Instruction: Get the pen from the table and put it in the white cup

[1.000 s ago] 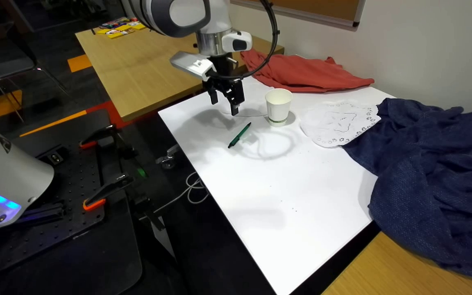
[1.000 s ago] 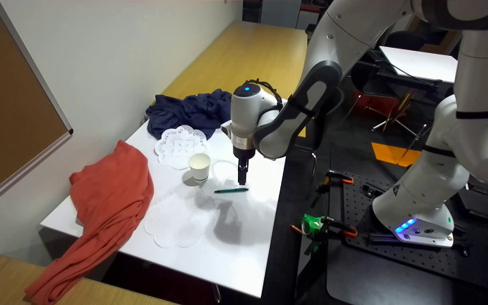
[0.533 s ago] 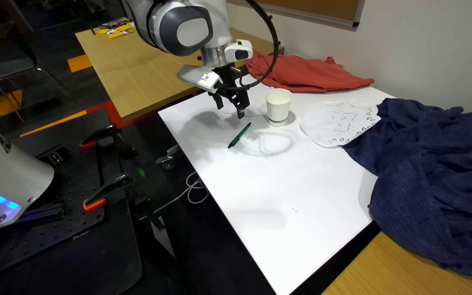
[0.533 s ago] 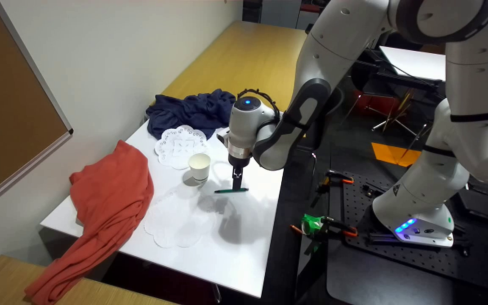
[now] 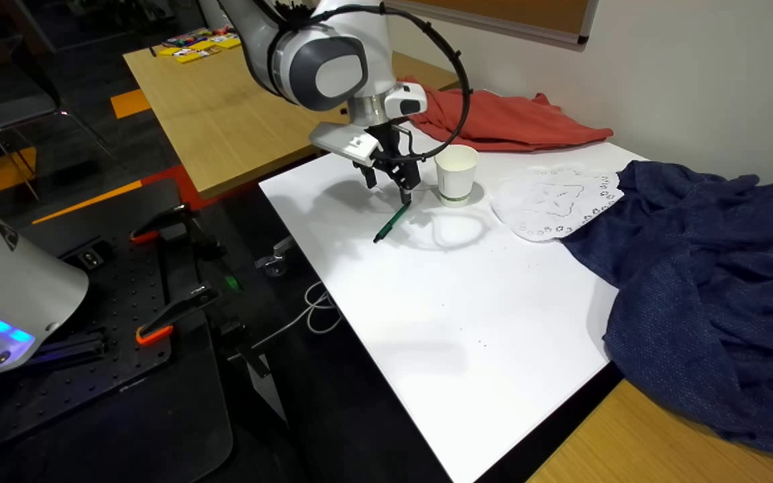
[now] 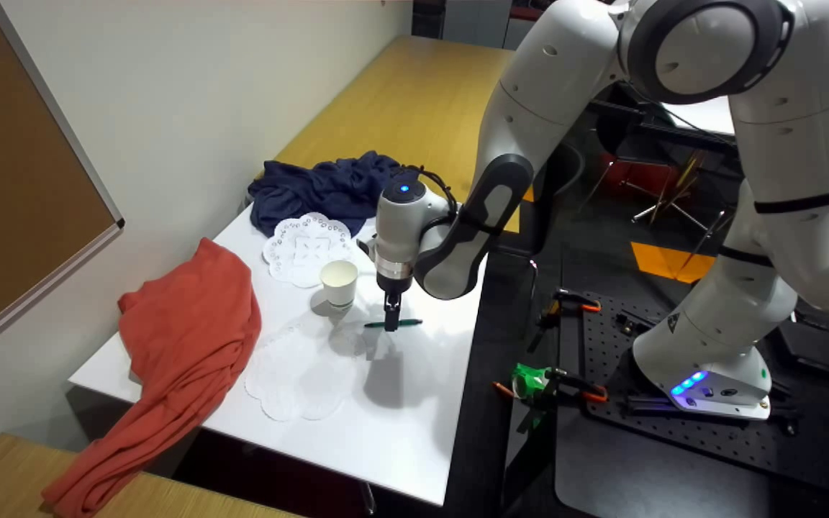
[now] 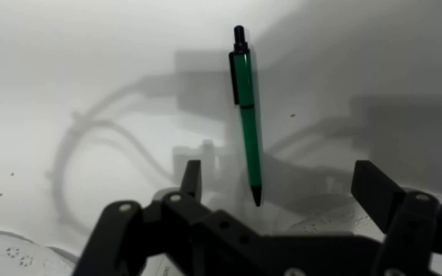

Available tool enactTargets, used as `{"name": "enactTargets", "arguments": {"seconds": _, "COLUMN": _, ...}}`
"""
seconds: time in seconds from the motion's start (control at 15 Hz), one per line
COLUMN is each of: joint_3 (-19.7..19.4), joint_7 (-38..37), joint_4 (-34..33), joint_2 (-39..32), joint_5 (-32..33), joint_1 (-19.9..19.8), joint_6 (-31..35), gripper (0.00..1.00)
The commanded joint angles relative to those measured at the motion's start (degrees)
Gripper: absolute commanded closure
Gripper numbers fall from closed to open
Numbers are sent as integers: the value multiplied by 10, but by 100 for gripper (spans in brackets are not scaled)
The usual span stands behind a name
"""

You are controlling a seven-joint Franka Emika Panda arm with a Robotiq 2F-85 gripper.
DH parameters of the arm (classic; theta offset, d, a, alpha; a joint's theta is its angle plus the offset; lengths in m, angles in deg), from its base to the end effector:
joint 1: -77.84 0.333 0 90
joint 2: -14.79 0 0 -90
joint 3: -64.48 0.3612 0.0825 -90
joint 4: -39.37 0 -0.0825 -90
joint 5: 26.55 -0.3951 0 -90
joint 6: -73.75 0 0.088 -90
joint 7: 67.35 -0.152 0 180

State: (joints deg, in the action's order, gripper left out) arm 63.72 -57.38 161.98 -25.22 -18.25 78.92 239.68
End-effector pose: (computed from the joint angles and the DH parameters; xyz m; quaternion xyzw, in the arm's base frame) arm 0.5883 0.0097 0.0574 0.9863 0.1604 0.0265 0.0261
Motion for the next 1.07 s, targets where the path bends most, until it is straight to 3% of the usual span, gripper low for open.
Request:
{"name": "enactTargets", "arguments": {"seconds": 0.0, "joint_3": 24, "joint_7": 37, "joint_4": -34, "joint_2": -25, "joint_5": 8, "joint_1": -26, "joint_6": -18, "gripper": 0}}
{"name": "enactTargets", "arguments": {"seconds": 0.8, "joint_3": 31, "joint_7": 72, "joint_4": -89, "joint_2": -79, "joint_5": 8, "joint_1": -46, "joint_6": -49, "gripper": 0}}
{"name": "enactTargets", "arguments": {"seconds": 0.87, "joint_3": 31, "joint_7": 72, "joint_4": -93, "joint_2": -83, "joint_5": 8, "joint_1": -46, "joint_6": -51, "gripper": 5}}
{"name": "enactTargets", "arguments": {"seconds": 0.93, "joint_3": 32, "joint_7": 73, "joint_4": -96, "joint_2": -86, "joint_5": 8, "joint_1": -47, "joint_6": -52, "gripper": 28}}
{"name": "enactTargets", "arguments": {"seconds": 1.0, "joint_3": 31, "joint_7": 72, "joint_4": -97, "joint_2": -88, "joint_5": 9, "joint_1": -46, "joint_6": -51, "gripper": 29}}
